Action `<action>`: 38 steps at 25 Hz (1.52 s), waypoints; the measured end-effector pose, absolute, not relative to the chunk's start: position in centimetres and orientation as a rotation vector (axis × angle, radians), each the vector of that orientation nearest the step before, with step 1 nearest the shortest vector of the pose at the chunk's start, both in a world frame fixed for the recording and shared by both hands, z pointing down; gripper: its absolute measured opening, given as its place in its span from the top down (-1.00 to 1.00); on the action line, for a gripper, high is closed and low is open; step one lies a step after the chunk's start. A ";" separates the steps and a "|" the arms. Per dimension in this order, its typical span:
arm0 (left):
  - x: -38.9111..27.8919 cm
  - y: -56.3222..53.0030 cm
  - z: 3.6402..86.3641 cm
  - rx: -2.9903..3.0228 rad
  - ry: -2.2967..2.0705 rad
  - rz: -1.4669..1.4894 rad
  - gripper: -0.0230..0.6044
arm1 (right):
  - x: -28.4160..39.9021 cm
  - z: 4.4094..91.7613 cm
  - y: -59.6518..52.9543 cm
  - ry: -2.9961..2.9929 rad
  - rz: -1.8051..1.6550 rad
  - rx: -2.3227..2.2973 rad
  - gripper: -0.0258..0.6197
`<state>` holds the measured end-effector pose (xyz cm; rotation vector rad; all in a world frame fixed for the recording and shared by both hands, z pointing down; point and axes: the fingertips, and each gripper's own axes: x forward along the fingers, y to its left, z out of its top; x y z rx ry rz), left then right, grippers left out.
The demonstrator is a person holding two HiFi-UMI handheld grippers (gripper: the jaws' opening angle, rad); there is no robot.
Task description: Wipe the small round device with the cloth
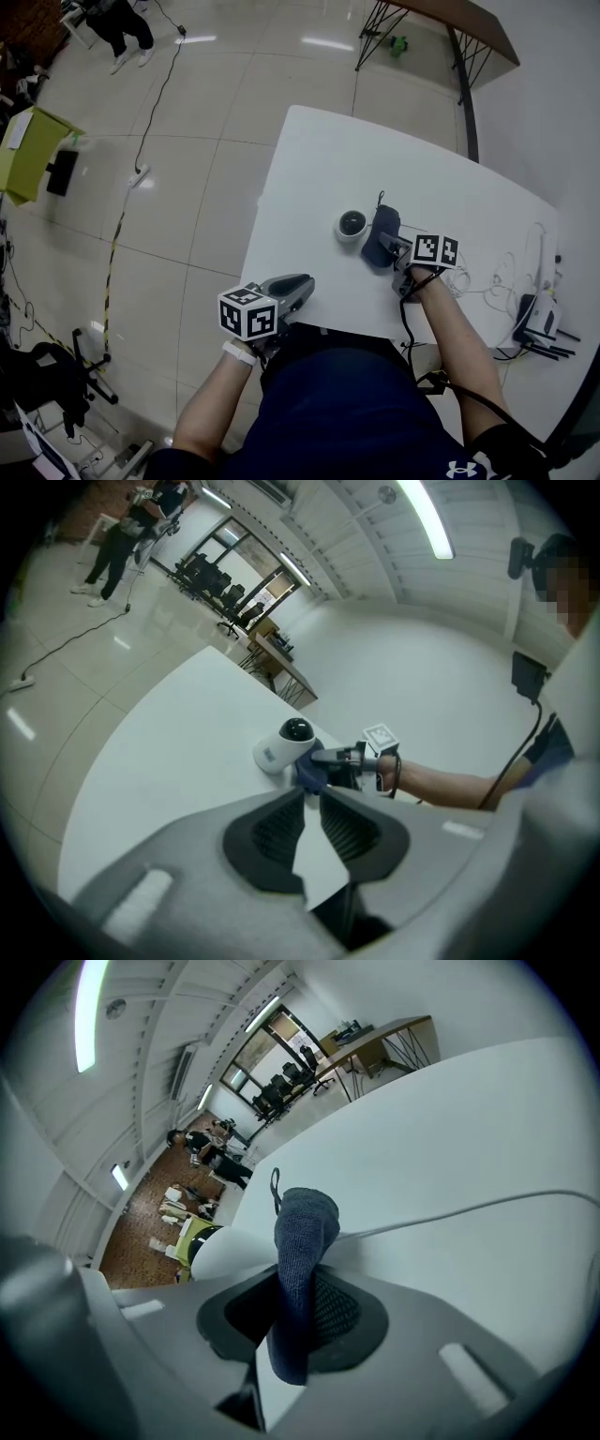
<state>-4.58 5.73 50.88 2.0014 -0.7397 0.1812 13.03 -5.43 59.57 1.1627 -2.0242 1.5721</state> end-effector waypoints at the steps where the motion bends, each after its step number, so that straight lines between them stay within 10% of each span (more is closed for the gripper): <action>1: -4.6 5.7 50.8 2.004 -0.737 0.182 0.76 | 12.4 59.2 -5.4 -2.043 1.555 1.138 0.69; 22: -7.2 2.6 49.5 2.045 -0.788 0.177 0.76 | 1.2 49.5 -0.6 -1.999 -0.139 0.460 0.69; 38: -2.5 5.1 51.2 1.998 -0.692 0.238 0.76 | 12.8 51.1 -1.6 -2.379 1.727 1.101 0.69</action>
